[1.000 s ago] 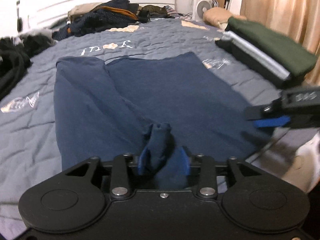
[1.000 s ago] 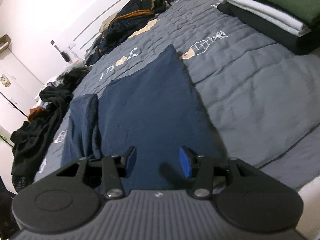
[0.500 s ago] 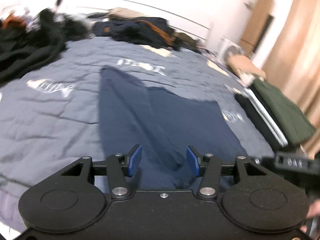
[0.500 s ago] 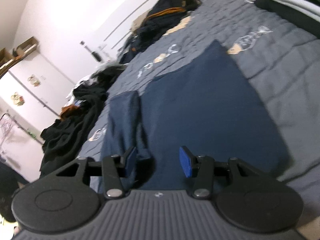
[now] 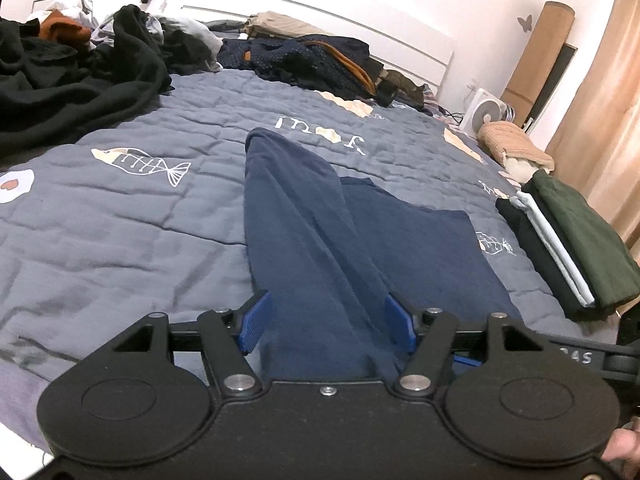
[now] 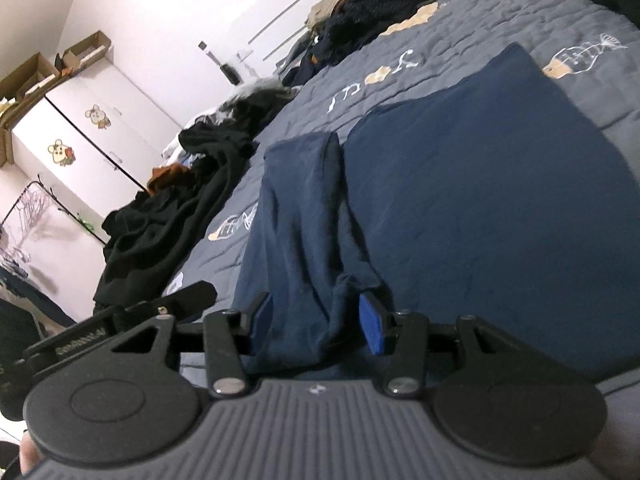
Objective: Fold clothes
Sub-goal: 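Open the left gripper while the right gripper pinches the folded shirt edge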
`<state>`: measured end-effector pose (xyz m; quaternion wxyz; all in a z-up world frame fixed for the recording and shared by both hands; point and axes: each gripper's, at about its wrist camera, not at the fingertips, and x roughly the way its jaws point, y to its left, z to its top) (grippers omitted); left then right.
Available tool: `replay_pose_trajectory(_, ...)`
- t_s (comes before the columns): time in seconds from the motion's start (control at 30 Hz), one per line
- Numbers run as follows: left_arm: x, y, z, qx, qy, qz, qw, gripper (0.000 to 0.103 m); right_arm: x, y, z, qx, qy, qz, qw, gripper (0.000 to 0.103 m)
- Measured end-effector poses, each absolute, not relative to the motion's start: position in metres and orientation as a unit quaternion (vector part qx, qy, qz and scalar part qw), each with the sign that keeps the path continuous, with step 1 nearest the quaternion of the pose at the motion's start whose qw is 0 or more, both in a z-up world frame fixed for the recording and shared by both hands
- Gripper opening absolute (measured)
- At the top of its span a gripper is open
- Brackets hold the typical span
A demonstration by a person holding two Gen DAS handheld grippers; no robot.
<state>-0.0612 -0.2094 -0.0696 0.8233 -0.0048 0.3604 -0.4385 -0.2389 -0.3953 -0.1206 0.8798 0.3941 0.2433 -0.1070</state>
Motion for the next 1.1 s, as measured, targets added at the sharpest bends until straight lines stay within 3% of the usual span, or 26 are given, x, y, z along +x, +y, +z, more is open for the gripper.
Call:
replay_pose_trajectory(0.73, -0.056, -0.206, -0.072, 0.005, 0.366, -0.442, 0.819, 0.062, -0.225, -0.402, -0.151, 0.44, 0.248, -0.129, 0.853, 0.045)
replay_pose_trajectory(0.8, -0.056, -0.206, -0.072, 0.005, 0.366, -0.441, 0.819, 0.062, -0.226, -0.403, -0.151, 0.444, 0.247, -0.131, 0.851, 0.041)
replay_pose_trajectory(0.9, -0.055, -0.207, -0.072, 0.006, 0.367, -0.439, 0.82, 0.062, -0.227, -0.404, -0.149, 0.438, 0.245, -0.138, 0.854, 0.013)
replay_pose_trajectory(1.1, -0.058, -0.208, -0.071, 0.008, 0.366, -0.447, 0.816, 0.062, -0.238, -0.41, -0.135, 0.455, 0.2, -0.14, 0.856, 0.006)
